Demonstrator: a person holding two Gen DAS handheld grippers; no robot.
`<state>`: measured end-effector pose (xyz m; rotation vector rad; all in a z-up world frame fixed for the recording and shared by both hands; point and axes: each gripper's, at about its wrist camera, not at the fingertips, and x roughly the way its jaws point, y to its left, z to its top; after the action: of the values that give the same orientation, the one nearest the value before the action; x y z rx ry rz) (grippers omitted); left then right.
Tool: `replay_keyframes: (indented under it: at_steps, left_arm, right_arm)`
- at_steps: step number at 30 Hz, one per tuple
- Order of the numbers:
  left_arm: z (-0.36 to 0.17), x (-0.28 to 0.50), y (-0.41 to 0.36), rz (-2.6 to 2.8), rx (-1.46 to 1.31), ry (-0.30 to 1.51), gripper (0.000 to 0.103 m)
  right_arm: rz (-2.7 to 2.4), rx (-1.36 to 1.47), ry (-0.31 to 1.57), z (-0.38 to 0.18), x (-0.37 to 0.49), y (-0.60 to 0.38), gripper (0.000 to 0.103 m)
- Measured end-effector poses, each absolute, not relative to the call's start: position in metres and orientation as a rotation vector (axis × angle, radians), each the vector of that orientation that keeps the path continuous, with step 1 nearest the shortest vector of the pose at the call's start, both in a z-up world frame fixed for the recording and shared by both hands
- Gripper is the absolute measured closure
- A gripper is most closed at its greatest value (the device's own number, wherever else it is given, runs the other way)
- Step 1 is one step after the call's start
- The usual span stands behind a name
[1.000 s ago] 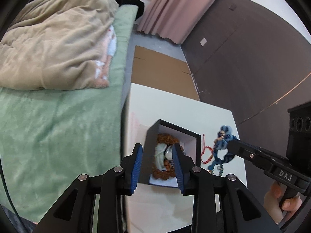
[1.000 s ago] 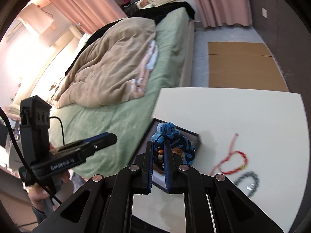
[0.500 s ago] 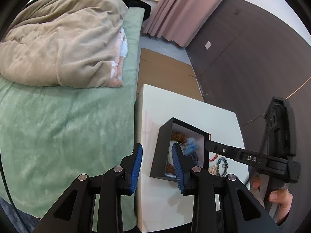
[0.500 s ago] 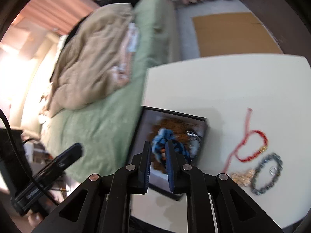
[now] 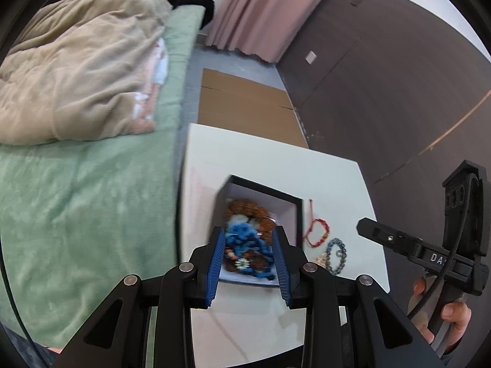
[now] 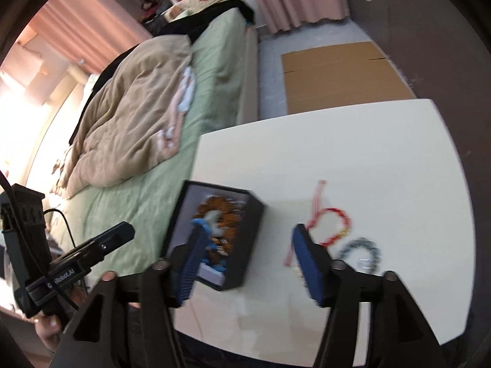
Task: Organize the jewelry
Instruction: 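Carry the blue braided bracelet into the box and open the right gripper, then grasp the grey stone bead bracelet with the left gripper and carry it toward the box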
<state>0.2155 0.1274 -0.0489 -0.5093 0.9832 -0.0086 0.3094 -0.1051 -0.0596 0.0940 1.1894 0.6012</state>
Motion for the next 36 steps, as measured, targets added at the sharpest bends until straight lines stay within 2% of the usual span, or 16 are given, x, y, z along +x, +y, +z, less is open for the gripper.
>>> replay_keyframes:
  at_steps: [18,25,36]
  left_arm:
    - [-0.067,0.266,0.0,-0.199,-0.339,1.096,0.07]
    - [-0.092,0.285,-0.044,-0.208,-0.248,1.177,0.07]
    - [-0.133,0.312,-0.07,-0.154,-0.174,1.276,0.07]
  right_arm:
    - [0.417,0.232,1.196,-0.086,0.31,-0.236,0.036]
    - [0.396,0.255,1.173,-0.09,0.304,-0.269,0.036]
    - [0.364,0.313,1.168,-0.099,0.302,-0.314,0.036]
